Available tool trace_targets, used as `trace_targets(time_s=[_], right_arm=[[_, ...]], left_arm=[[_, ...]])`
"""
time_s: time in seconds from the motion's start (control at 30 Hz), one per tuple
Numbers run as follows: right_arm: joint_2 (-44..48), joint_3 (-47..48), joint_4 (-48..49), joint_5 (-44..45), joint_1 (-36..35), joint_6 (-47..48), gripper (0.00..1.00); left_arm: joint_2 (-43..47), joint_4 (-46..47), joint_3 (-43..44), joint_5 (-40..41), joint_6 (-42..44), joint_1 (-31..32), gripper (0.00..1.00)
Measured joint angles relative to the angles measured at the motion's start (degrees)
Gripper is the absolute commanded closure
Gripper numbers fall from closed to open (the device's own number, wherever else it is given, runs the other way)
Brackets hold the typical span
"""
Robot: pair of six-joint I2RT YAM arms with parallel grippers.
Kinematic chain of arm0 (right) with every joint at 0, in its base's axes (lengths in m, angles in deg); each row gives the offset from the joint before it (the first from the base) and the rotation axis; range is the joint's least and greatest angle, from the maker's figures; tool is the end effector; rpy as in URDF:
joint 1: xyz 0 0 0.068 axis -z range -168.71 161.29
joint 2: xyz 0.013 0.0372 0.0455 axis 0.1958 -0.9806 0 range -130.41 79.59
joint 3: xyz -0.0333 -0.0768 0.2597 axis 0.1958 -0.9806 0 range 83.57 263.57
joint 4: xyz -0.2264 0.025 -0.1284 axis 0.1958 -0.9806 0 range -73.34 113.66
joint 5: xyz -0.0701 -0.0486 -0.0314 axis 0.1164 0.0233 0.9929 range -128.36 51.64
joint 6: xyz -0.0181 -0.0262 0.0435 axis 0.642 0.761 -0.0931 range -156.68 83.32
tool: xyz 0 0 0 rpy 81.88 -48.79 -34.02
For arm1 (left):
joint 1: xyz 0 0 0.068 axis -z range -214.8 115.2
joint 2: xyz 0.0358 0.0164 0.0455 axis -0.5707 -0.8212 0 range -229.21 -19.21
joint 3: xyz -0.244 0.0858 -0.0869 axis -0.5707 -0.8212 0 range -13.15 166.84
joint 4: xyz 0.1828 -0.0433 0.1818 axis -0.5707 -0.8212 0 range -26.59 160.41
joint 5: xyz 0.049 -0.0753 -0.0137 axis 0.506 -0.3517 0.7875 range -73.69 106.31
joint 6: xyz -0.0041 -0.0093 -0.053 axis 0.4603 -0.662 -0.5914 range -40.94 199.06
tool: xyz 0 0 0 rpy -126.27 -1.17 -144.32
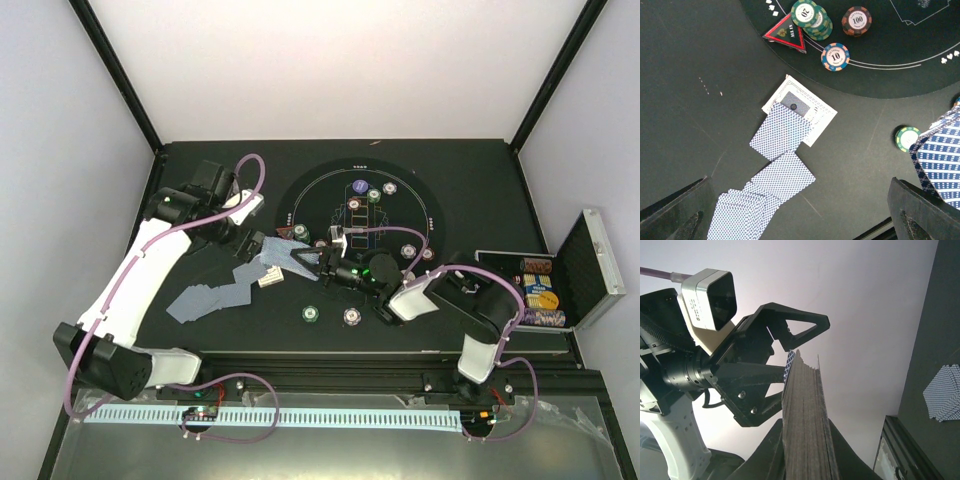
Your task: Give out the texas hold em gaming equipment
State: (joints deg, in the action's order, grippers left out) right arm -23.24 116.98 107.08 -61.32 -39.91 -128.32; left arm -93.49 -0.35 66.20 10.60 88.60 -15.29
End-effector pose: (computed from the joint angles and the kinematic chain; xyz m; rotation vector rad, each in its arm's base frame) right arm 0.1926 0.2617 0.1885 0.1782 1.8026 2.2404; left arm 0.2177 -0.0809 0.3493 0.7108 2.6270 -0.1863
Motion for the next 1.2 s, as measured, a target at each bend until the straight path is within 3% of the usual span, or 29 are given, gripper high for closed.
trace_targets(time_s=[0.53,1.03,1.2], right_arm=[[-0.4,0.4,0.0,1.4,0.2,0.3,0.87],[-2.8,3.7,0.4,0.6,-1.1,0.2,0.69],[-3.2,3.8,0.5,0.4,-1.1,0.2,0.68]], left_arm=[[-2.0,2.6,-0.9,3.2,-2.5,-0.2,0.04],[-4.6,4.9,-0.9,2.9,-4.3,-0.4,0.04],[-4.6,4.9,-0.8,2.9,-4.3,-0.4,0.04]])
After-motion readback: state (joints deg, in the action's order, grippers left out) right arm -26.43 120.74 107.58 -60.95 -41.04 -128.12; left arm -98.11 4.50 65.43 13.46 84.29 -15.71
